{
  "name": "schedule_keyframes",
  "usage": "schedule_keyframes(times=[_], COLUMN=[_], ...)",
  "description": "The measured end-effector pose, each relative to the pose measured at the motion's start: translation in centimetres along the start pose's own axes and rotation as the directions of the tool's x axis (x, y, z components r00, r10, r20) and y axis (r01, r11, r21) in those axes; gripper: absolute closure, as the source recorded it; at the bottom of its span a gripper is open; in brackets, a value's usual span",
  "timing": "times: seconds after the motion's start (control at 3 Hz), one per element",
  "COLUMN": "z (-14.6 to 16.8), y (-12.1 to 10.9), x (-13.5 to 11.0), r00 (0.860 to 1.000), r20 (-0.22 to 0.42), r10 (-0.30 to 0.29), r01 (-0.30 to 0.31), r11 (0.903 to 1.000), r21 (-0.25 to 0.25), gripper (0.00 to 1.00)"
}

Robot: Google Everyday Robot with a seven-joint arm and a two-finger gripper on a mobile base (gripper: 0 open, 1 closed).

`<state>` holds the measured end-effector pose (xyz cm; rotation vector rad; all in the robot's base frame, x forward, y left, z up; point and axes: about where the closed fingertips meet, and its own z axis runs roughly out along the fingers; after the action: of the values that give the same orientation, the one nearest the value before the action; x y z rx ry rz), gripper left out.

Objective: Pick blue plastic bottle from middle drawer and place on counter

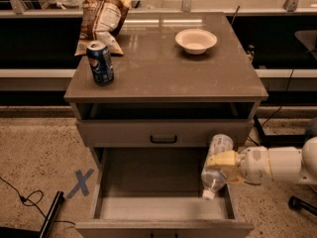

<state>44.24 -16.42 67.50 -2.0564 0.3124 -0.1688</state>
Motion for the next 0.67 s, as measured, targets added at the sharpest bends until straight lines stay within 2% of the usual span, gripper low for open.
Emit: schedule_keyframes(times=[0.33, 0.67], z=[-2.6, -5.7], y=[-4.8, -12.3], x=[2.3, 4.6], r00=[0.997, 0.995], r20=[0.038, 0.062], r10=[0.069, 0.079], r01=[-0.069, -0.076], r11=[0.9976, 0.9962], r21=[-0.007, -0.042], gripper=[1.00, 1.00])
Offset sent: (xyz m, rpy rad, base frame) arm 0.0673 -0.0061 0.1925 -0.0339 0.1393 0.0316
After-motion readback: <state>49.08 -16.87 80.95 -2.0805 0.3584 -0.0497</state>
